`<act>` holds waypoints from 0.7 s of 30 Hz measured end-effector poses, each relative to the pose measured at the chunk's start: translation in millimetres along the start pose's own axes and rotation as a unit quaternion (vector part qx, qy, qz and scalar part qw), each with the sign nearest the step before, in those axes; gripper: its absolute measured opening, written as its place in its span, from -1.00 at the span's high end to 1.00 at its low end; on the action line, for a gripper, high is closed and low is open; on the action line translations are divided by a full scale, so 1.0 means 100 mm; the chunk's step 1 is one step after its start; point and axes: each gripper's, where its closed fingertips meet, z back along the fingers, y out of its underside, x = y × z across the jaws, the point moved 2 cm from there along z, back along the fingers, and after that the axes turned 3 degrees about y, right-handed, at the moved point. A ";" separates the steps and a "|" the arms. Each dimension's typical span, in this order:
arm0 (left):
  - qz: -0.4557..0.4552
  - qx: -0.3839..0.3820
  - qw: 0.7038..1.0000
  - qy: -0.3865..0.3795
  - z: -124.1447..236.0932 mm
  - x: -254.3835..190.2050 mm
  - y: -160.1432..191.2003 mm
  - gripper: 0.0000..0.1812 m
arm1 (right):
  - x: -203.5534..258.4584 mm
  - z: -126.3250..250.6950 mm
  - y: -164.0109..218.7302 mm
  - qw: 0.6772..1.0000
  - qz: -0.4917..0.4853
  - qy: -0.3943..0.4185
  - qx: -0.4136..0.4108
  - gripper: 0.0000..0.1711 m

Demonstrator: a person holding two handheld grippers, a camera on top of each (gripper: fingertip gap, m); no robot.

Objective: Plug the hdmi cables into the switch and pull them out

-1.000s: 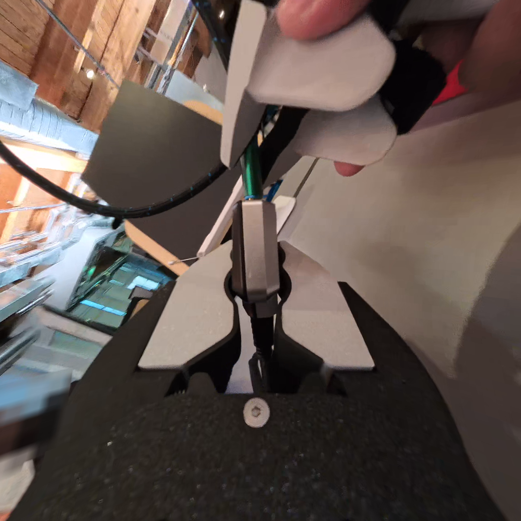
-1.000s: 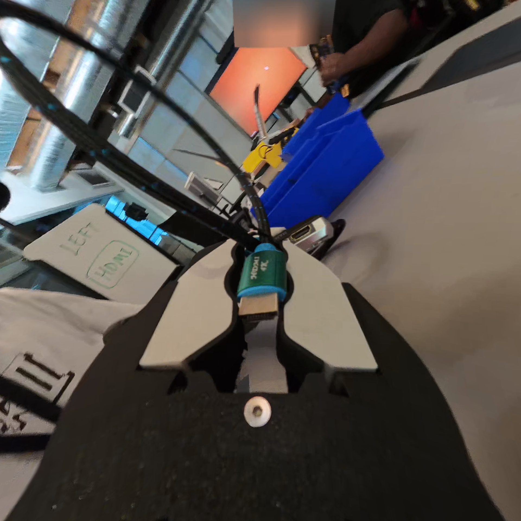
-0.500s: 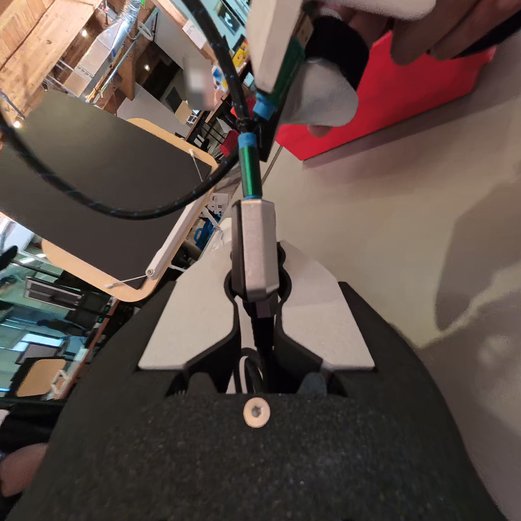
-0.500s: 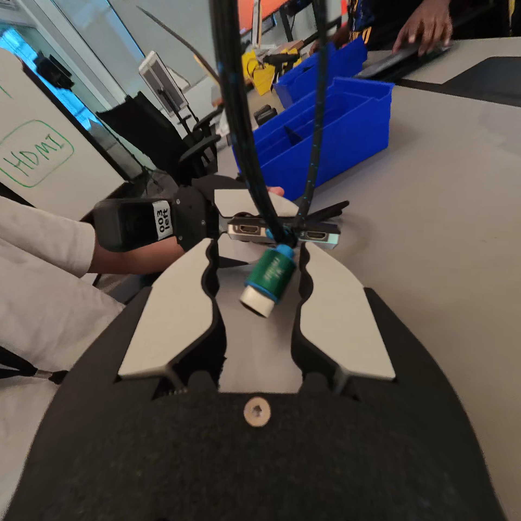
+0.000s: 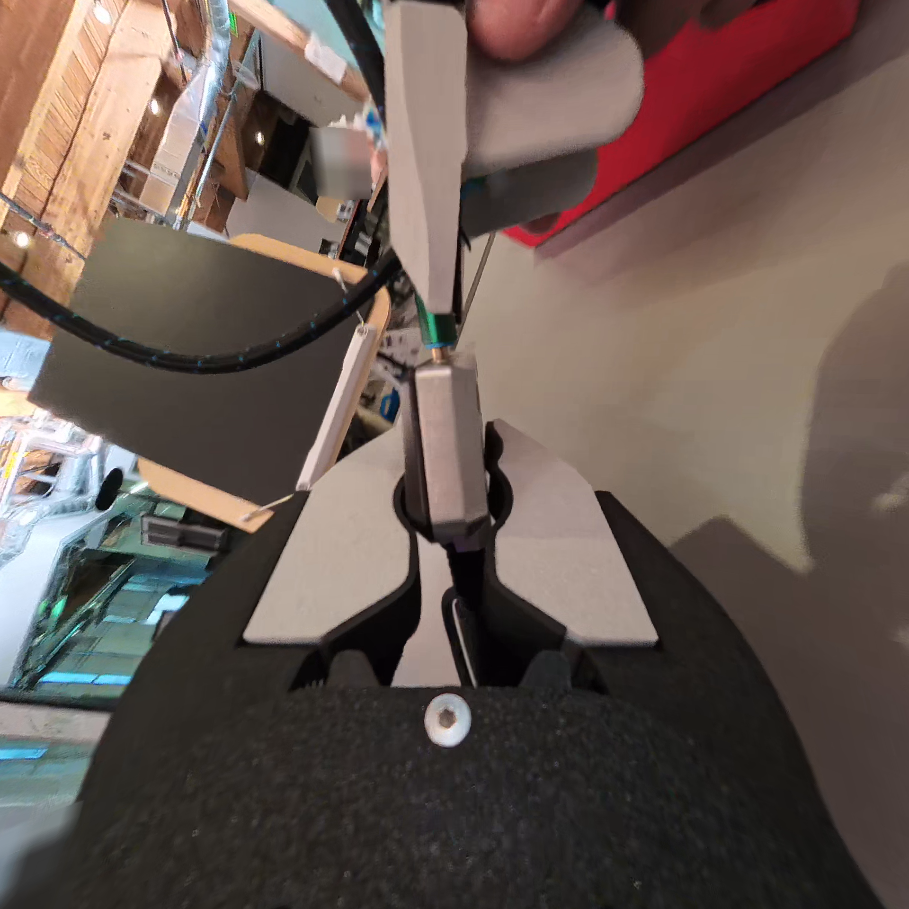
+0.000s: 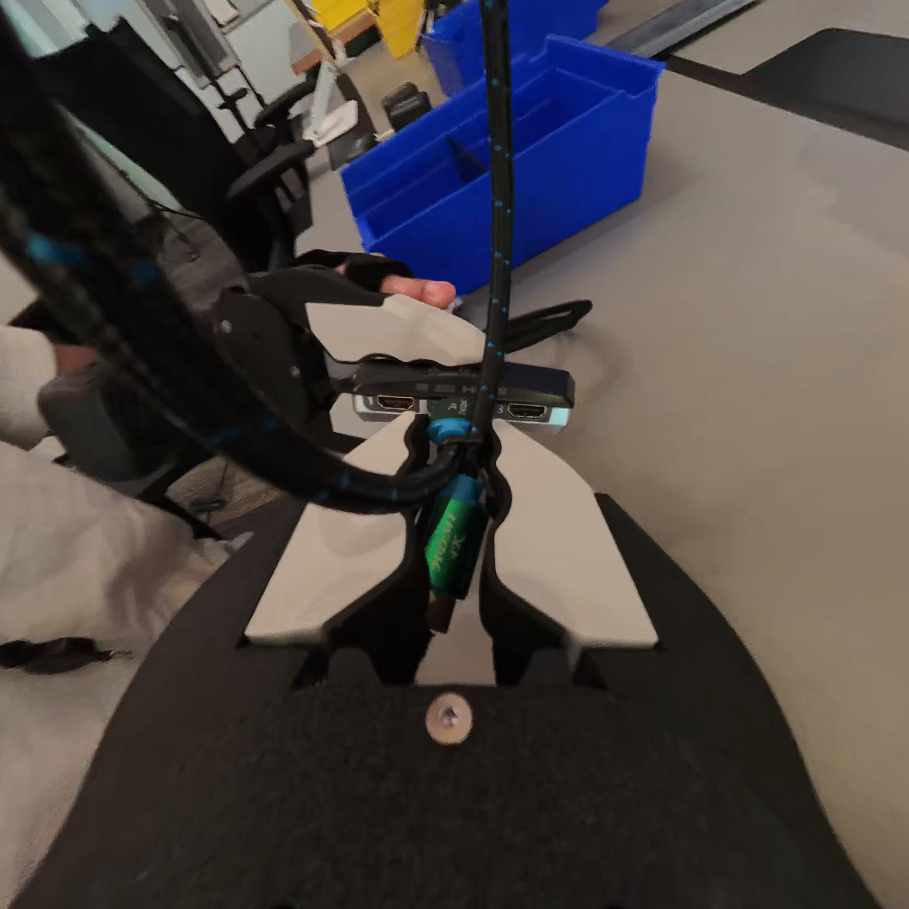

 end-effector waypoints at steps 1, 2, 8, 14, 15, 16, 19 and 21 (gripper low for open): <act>-0.006 0.019 1.000 -0.013 -0.01 0.01 0.02 0.74 | -0.01 -0.03 -0.01 1.000 -0.008 0.011 -0.008 0.76; -0.009 0.027 0.999 -0.026 -0.01 0.02 0.03 0.73 | -0.02 -0.05 -0.02 1.000 -0.016 0.017 -0.020 0.76; 0.013 0.018 0.999 -0.046 0.01 0.02 -0.11 0.77 | -0.01 -0.13 -0.01 0.998 -0.009 0.062 -0.027 0.76; 0.017 0.060 0.998 -0.017 -0.05 -0.03 -0.09 0.76 | -0.07 -0.11 0.06 0.997 -0.017 0.072 -0.024 0.76; 0.018 0.064 0.998 -0.016 -0.06 -0.03 -0.08 0.76 | -0.08 -0.11 0.08 0.996 -0.018 0.079 -0.022 0.76; 0.024 0.066 0.997 -0.013 -0.08 -0.04 -0.07 0.76 | -0.09 -0.11 0.09 0.996 -0.018 0.088 -0.021 0.76; 0.031 0.080 0.996 -0.014 -0.14 -0.03 -0.07 0.75 | -0.14 -0.10 0.09 0.993 -0.023 0.109 -0.031 0.76; 0.033 0.081 0.996 -0.013 -0.14 -0.01 -0.09 0.75 | -0.14 -0.07 0.08 0.993 -0.029 0.107 -0.045 0.76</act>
